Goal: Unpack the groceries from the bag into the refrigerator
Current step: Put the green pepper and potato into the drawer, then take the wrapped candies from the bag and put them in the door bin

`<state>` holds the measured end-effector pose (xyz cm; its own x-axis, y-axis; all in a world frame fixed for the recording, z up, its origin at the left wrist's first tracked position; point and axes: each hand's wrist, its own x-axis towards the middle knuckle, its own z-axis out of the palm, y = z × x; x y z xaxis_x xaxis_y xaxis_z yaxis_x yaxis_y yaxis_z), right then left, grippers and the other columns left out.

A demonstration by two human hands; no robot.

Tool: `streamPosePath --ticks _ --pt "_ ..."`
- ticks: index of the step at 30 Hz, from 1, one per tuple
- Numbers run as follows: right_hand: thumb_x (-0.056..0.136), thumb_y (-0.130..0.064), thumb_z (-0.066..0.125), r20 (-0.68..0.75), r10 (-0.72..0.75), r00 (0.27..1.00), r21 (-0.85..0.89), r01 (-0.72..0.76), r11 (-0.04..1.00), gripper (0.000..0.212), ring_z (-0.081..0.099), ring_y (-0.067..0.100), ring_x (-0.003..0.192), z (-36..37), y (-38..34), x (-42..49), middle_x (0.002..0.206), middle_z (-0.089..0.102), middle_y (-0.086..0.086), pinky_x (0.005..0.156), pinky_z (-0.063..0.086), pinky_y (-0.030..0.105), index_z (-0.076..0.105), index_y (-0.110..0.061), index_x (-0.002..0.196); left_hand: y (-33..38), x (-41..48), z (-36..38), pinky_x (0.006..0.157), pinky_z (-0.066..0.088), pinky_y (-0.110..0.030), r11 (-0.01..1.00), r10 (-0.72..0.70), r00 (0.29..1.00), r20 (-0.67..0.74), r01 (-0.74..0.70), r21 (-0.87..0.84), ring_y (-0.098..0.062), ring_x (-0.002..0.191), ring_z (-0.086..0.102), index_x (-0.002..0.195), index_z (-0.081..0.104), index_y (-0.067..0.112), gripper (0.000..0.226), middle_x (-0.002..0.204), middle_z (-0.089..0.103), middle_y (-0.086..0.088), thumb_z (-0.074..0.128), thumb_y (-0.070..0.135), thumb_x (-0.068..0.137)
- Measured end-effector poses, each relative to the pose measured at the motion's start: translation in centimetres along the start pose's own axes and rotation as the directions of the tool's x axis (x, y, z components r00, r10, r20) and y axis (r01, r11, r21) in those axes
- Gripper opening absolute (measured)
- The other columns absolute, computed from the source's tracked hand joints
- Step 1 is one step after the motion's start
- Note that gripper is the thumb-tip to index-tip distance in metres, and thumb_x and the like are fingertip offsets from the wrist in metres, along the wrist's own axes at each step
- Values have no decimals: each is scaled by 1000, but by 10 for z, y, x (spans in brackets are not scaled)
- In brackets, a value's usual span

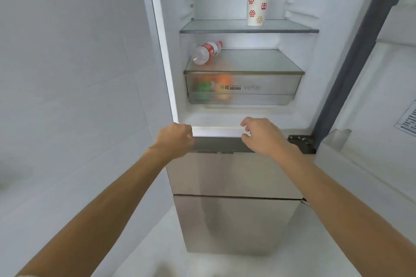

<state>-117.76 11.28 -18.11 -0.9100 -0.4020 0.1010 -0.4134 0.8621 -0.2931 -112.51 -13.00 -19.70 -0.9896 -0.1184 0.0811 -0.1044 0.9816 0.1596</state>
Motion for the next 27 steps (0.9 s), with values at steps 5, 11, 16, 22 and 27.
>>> streamPosePath --ticks 5,11,16,22,27 --pt "90 -20 53 206 -46 977 43 38 998 36 61 26 110 34 -30 -52 119 67 5 93 51 37 61 -16 125 -15 -84 12 84 51 -33 984 -94 937 336 140 -114 -18 90 59 100 68 21 22 84 61 10 57 35 86" --pt "87 -13 57 426 -96 899 8 102 995 30 65 33 105 98 -72 -103 115 69 16 90 54 40 66 -5 114 -58 -163 46 76 58 -34 937 -188 802 568 320 -143 -27 89 73 100 69 17 29 92 76 -9 58 39 85" --pt "88 -19 55 539 -134 831 8 154 988 33 64 31 107 150 -116 -125 119 68 12 92 52 40 64 -11 119 -112 -222 82 75 59 -32 872 -254 715 651 460 -166 -22 81 71 107 66 15 28 99 74 -10 57 35 90" --pt "90 -20 54 647 -161 745 38 179 983 37 58 25 115 235 -189 -139 126 61 4 93 47 31 59 -16 126 -206 -294 138 78 61 -35 787 -340 624 704 599 -151 -28 86 74 102 64 22 26 92 75 -9 59 41 86" --pt "89 -20 53 736 -136 663 29 171 985 33 60 27 111 321 -248 -164 119 64 6 92 49 32 60 -14 121 -277 -343 194 91 48 -31 799 -348 609 713 590 -113 -21 103 62 120 63 18 32 122 65 -1 54 36 94"
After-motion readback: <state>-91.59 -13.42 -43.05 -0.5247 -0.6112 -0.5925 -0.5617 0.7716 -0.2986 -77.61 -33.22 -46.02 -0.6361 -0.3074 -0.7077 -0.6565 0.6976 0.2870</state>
